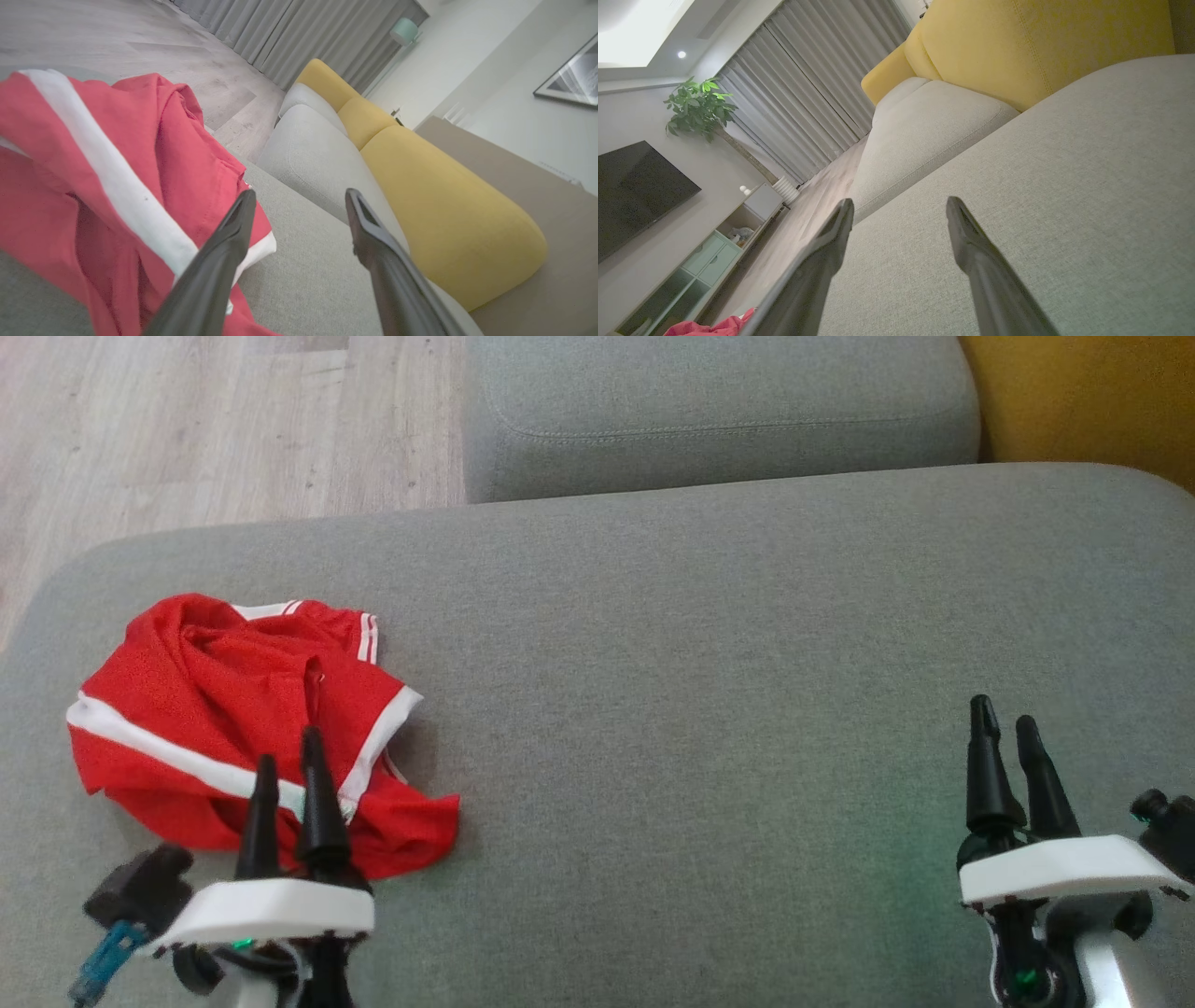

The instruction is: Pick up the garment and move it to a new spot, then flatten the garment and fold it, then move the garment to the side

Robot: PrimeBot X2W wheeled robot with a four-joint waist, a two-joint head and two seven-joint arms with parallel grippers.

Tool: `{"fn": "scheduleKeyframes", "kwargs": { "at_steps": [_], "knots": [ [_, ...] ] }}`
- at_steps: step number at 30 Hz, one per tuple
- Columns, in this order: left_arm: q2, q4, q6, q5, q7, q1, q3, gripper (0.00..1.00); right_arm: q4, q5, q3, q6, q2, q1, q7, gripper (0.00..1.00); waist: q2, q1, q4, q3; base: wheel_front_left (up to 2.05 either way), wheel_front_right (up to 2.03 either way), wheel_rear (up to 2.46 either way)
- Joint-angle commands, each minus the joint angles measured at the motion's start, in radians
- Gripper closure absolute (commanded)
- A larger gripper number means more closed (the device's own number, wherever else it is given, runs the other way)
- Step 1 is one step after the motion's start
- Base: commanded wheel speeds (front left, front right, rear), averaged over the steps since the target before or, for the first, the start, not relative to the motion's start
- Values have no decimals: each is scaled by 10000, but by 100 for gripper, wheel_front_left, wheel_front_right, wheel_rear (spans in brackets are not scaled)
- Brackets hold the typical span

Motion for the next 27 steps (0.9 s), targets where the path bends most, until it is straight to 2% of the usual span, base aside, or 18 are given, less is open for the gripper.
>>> {"fn": "scheduleKeyframes", "kwargs": {
  "at_steps": [1, 27],
  "knots": [
    [157, -400, 46, 273, -90, -510, 91, 0, -423, -286, 181, -4, -75, -546, -128, 0, 0, -1, -5, -2, 0, 0, 0],
    [1509, -86, 1553, 3954, -824, -1262, -2539, 0, -646, -4048, 651, -5, -96, -554, -865, 0, 0, -1, -115, 33, 0, 0, 0]
  ]
}}
